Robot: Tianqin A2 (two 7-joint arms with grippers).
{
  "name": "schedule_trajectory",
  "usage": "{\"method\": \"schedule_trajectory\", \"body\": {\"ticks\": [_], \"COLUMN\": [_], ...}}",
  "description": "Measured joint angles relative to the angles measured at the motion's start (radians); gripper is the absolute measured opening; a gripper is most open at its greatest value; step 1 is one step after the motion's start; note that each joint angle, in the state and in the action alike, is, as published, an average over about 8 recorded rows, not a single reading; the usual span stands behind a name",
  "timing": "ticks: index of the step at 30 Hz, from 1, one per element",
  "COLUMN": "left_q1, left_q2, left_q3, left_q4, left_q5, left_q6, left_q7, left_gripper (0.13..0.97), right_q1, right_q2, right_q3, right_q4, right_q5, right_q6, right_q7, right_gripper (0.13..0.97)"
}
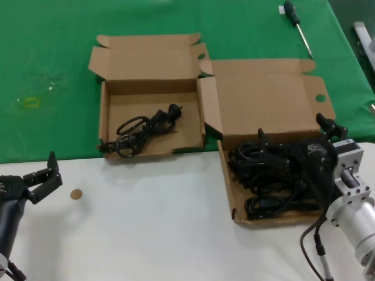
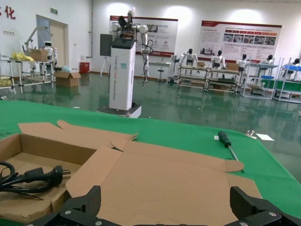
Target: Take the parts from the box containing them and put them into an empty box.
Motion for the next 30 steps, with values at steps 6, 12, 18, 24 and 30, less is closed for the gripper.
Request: {"method": "schedule_trajectory", "body": {"ticks": [6, 12, 18, 24, 30], "left_q1": [0.000, 0.000, 0.000, 0.000, 0.000], "left_q2": [0.000, 0.000, 0.000, 0.000, 0.000], "left_q3": [0.000, 0.000, 0.000, 0.000, 0.000], "left_q4": [0.000, 0.000, 0.000, 0.000, 0.000], "left_q5": [0.000, 0.000, 0.000, 0.000, 0.000], "left_q6": [0.000, 0.000, 0.000, 0.000, 0.000], "left_q7": [0.000, 0.000, 0.000, 0.000, 0.000], "left_gripper": [0.966, 0.966, 0.966, 0.966, 0.966], "right_q1": [0.000, 0.000, 0.000, 0.000, 0.000], "right_q2": [0.000, 0.000, 0.000, 0.000, 0.000], "right_q3": [0.000, 0.000, 0.000, 0.000, 0.000], "right_q4": [0.000, 0.000, 0.000, 0.000, 0.000], "right_q5": [0.000, 0.000, 0.000, 0.000, 0.000], "right_q6": [0.000, 0.000, 0.000, 0.000, 0.000], "right_q7": [0.000, 0.000, 0.000, 0.000, 0.000], "right_gripper": [0.966, 0.966, 0.966, 0.966, 0.966]}}
